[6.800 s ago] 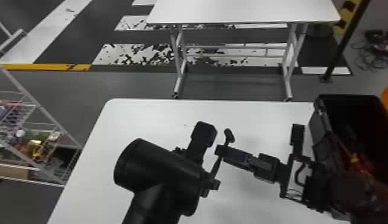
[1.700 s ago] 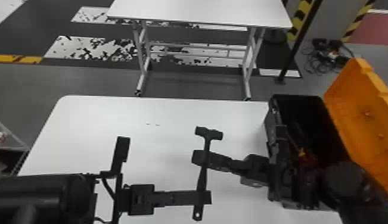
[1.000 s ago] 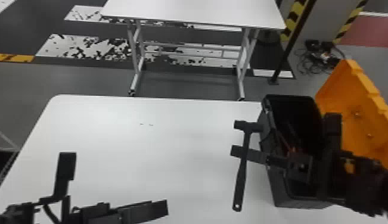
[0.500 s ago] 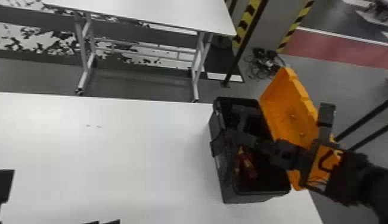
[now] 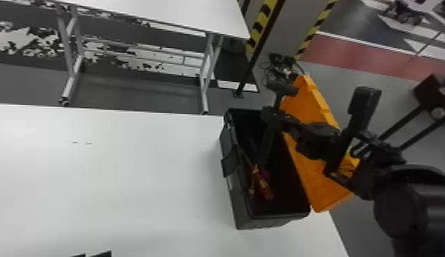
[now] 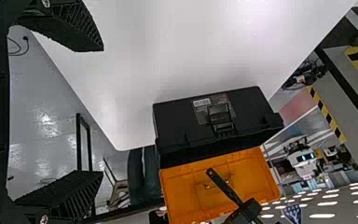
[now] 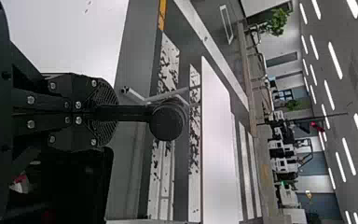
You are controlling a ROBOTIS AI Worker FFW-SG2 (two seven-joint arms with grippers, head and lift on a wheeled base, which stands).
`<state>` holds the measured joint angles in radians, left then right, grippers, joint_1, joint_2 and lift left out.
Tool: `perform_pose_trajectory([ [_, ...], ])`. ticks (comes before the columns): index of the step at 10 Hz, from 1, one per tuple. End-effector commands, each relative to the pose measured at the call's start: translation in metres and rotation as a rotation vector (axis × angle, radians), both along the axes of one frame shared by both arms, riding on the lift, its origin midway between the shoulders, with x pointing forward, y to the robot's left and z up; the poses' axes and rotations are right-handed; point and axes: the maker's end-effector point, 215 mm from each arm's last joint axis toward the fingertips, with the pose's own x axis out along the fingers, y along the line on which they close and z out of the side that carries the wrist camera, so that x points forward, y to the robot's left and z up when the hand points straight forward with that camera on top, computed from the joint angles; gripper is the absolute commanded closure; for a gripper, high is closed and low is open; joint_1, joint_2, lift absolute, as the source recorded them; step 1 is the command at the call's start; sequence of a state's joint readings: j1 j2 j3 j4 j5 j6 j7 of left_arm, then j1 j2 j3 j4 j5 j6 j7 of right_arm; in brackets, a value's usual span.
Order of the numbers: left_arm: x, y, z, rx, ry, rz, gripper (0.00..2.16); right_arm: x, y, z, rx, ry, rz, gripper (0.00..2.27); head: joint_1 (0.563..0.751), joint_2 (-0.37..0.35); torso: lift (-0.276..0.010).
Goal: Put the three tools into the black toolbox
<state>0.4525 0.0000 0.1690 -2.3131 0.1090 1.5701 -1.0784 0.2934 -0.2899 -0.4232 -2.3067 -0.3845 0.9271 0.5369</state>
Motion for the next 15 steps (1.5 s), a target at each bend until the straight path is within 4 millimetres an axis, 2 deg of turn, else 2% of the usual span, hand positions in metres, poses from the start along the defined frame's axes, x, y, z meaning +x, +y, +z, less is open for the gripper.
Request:
perform_pose_trajectory([
  [1, 0.001, 0.002, 0.001, -0.002, -0.001, 0.007, 0.06, 0.001, -0.003, -0.005, -0.117, -0.038, 0.014, 2.25, 0.695, -0.35, -0.051],
  [4, 0.004, 0.002, 0.004, -0.009, -0.01, 0.007, 0.06, -0.018, -0.016, -0.046, -0.234, -0.048, 0.018, 2.25, 0.695, -0.35, -0.051],
  [6, 0.007, 0.013, 0.01, -0.033, -0.016, 0.031, 0.06, -0.023, -0.02, -0.078, -0.205, -0.029, 0.028, 2.24, 0.695, -0.35, -0.051],
  [7, 0.007, 0.016, 0.01, -0.034, -0.014, 0.039, 0.06, -0.024, -0.023, -0.091, -0.186, -0.029, 0.016, 2.14, 0.695, -0.35, -0.051],
  [8, 0.004, 0.017, 0.009, -0.041, -0.006, 0.04, 0.06, -0.025, -0.025, -0.103, -0.164, -0.026, 0.001, 2.14, 0.695, -0.35, -0.051],
  [9, 0.002, 0.02, 0.012, -0.054, -0.009, 0.042, 0.06, -0.024, -0.025, -0.111, -0.133, -0.022, -0.019, 1.77, 0.695, -0.35, -0.051],
  [10, 0.003, 0.024, 0.017, -0.054, -0.021, 0.049, 0.06, -0.024, -0.025, -0.112, -0.094, -0.016, -0.037, 0.18, 0.695, -0.35, -0.051],
  [11, 0.002, 0.027, 0.022, -0.056, -0.031, 0.055, 0.06, -0.026, -0.024, -0.11, -0.035, -0.005, -0.059, 0.0, 0.695, -0.35, -0.051],
  [13, 0.004, 0.036, 0.016, -0.005, -0.033, 0.078, 0.06, -0.035, -0.002, -0.1, 0.051, 0.056, -0.067, 0.06, 0.695, -0.35, -0.051],
  [14, 0.002, 0.039, 0.008, 0.046, -0.027, 0.092, 0.06, -0.049, 0.021, -0.098, 0.114, 0.106, -0.044, 0.06, 0.695, -0.35, -0.051],
  [15, -0.003, 0.041, -0.006, 0.095, -0.001, 0.1, 0.07, -0.065, 0.052, -0.096, 0.161, 0.149, 0.008, 0.06, 0.695, -0.318, -0.051],
])
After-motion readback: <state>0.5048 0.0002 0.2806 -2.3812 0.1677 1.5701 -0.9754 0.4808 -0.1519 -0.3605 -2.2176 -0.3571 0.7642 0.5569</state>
